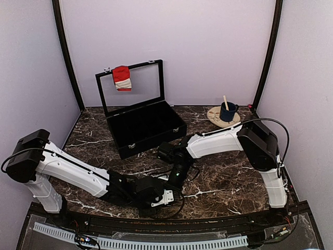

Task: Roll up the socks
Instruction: Pick up the sock from the corner of the board.

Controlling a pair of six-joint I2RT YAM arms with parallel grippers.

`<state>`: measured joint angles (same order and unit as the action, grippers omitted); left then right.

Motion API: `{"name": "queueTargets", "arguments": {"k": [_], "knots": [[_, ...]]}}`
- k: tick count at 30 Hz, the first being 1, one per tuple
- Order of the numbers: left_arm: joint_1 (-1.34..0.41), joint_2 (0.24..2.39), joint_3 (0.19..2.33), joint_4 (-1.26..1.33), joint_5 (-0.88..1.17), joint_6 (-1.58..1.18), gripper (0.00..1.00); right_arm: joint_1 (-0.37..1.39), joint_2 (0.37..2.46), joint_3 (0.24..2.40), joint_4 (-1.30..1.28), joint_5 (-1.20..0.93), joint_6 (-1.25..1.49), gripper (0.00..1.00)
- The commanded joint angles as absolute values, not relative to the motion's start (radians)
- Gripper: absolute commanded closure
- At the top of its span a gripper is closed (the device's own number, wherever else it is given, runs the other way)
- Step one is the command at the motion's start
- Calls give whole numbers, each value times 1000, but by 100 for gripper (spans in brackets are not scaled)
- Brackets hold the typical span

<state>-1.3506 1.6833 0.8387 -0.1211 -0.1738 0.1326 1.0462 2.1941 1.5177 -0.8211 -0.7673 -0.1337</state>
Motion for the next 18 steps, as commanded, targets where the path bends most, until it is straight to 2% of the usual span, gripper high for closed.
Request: {"name": "queueTargets", "arguments": {"k": [1,11,17,18], "knots": [[-1351,1732,853,-150,-138,151,73,1048,2220,1534,-830,-767,-143,100],[-1345,1772,875,-167,-99,158,85,1047,2223,1537,-832,-775,-146,100],[-1342,1792,876,-183,-70,157,100,1042,2222,1538,-833,-775,-144,100],[-1342,1794,875,-186,-66,155,100,1040,2221,1539,-833,-774,-143,100]]}}
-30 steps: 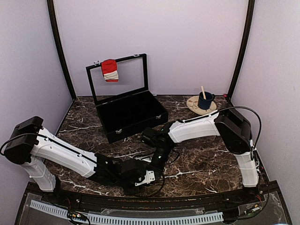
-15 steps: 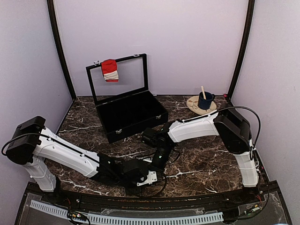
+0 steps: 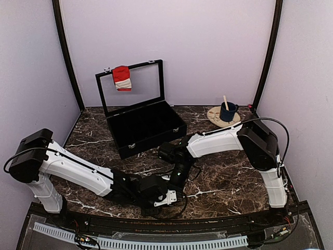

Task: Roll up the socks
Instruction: Pick up the sock from the corner of the board.

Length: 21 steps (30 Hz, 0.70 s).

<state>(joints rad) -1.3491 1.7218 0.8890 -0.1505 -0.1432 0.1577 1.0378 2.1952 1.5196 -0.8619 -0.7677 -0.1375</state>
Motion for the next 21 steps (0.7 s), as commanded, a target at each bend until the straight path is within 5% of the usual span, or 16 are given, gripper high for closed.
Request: {"name": "queueTargets", "arguments": {"k": [1,11,21], "knots": [[-1342,1795,873,-188,-61,153,100,1038,2220,1539,-832,-771,-142,100],[-1324,1775,843,-190,-40,111,100,1002,2174,1466,-777,-753,-100,79],[-1318,1775,836,-202,-20,51,100,970,2103,1375,-703,-732,-56,74]]}}
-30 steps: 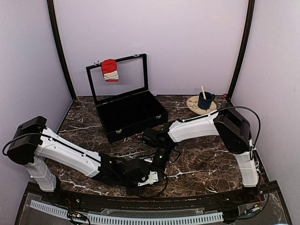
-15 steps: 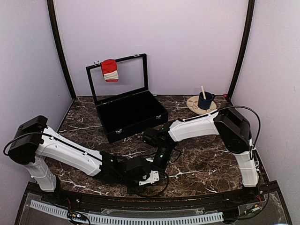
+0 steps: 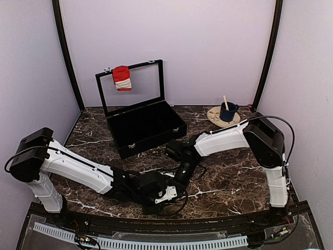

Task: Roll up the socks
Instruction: Pick up the sock from the corner of the board.

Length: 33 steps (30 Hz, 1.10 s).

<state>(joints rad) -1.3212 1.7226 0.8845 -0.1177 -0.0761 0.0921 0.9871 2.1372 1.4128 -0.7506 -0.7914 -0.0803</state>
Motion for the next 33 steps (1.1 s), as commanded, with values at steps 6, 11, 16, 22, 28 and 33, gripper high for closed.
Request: {"name": "queueTargets", "arguments": {"k": [6,11,16,22,28,33], "knots": [[-1319,1774,839,-212,-20,25,100,955,2072,1336,-670,-711,-35,71],[-1319,1774,839,-223,-34,0,100,944,2044,1314,-651,-691,-21,68],[-1316,1770,839,-238,-72,-31,100,931,2015,1285,-630,-677,-7,68],[-1294,1748,844,-253,-116,-73,100,918,1980,1250,-598,-667,10,67],[-1252,1732,867,-288,-127,-86,100,913,1957,1229,-578,-655,23,66],[-1223,1713,884,-310,-143,-98,100,910,1937,1207,-561,-648,33,66]]}}
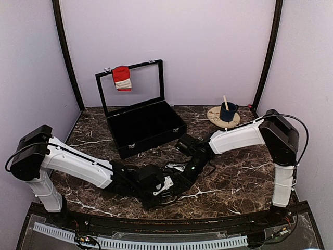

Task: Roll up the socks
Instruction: Pick up the sock from the corner of the board.

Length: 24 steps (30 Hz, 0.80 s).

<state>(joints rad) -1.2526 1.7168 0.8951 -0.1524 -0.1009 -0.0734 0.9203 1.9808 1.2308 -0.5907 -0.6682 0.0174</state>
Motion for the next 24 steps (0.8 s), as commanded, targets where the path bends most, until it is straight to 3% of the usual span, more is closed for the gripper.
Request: {"name": "queueTargets", "arguments": {"k": [1,24], "knots": [[-1218,1709,887,-315,-147,-101,100,909,1933,1203,-557,-647,35,66],[-1017,1564,1100,-484,-263,-192,100,891,1859,1169,-458,-548,110,65]]}}
